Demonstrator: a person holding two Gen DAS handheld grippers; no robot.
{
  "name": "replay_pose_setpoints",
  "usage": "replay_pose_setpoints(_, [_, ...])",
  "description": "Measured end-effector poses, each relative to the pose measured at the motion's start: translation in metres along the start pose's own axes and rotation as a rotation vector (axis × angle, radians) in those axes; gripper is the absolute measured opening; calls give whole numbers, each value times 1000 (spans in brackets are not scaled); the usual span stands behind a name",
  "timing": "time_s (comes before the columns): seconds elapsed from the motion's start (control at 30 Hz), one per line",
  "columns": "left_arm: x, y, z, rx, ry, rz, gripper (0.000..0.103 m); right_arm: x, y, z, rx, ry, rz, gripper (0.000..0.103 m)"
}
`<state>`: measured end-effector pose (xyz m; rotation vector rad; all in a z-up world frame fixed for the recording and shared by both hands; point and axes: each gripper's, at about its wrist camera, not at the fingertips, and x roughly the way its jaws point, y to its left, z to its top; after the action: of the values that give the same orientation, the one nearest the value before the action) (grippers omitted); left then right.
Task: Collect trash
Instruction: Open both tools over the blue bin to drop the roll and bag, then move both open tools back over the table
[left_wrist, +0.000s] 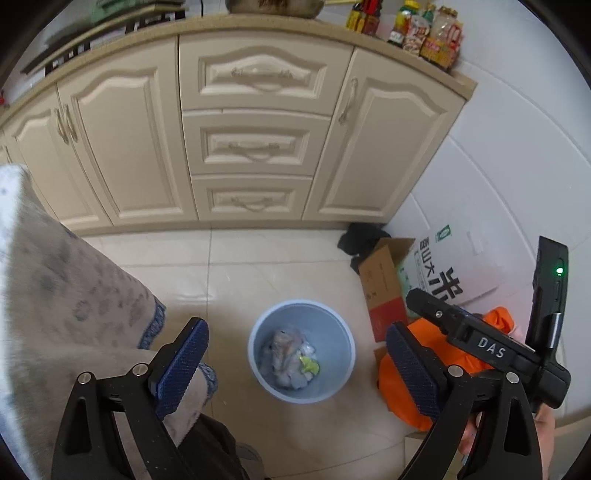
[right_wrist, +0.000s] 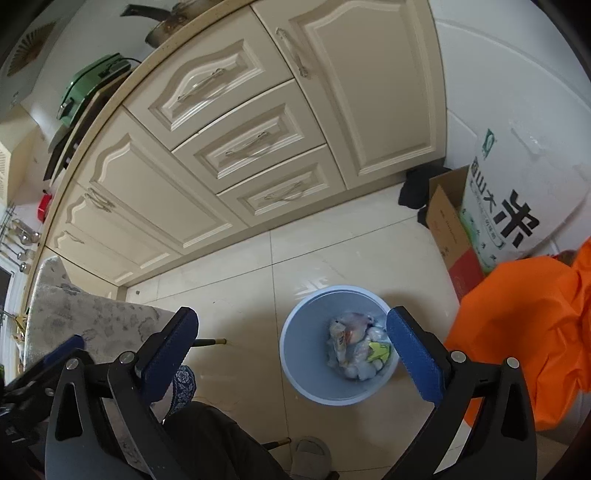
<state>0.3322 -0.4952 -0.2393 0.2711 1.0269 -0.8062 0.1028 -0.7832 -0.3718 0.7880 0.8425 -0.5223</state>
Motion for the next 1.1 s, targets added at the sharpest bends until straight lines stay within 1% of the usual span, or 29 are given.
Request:
replay_pose_setpoints(0.13, [-37,2,-23,9,-59,-5,95,-14,13,-2,-22,-11,3,103])
replay_pose_setpoints(0.17, [-47,1,-22,8,-79,-8,95,-18,18,-2,-32,-16,6,103])
replay_pose_setpoints(0.2, [-59,1,-32,10,-97,-9,95,-23,24,-1,-42,-22,9,103])
replay_pose_setpoints(0.27, [-83,8,-41,11,-137,-2,96,-33,37,-2,-66,-37,19,103])
replay_pose_setpoints(0.3, [-97,15,-52,12,-159,2,98,-39,46,-2,-85,-48,26,103])
replay_pose_setpoints(0.37, [-127,24,-64,10,-208,7,100,-50,66,-2,-121,-66,44,103])
replay_pose_setpoints(0.47, [-171,41,-87,-2,-274,30,102,-66,102,-4,-191,-88,82,103])
replay_pose_setpoints(0.53, [-202,58,-110,-19,-304,44,102,-76,128,-6,-243,-104,105,103])
replay_pose_setpoints(0.57, [-215,67,-116,-32,-323,54,102,-82,145,-8,-271,-112,118,103])
replay_pose_setpoints(0.7, [-271,95,-160,-68,-384,83,102,-100,194,-16,-343,-148,161,103])
replay_pose_setpoints(0.8, [-305,115,-185,-91,-424,110,102,-111,227,-23,-396,-161,203,103])
replay_pose_setpoints(0.93, [-349,143,-221,-121,-482,166,102,-120,279,-40,-488,-169,254,103])
replay_pose_setpoints(1.03, [-376,163,-247,-147,-523,226,102,-123,316,-55,-552,-163,297,103])
replay_pose_setpoints(1.1, [-388,173,-262,-160,-540,268,102,-123,341,-67,-601,-155,327,103])
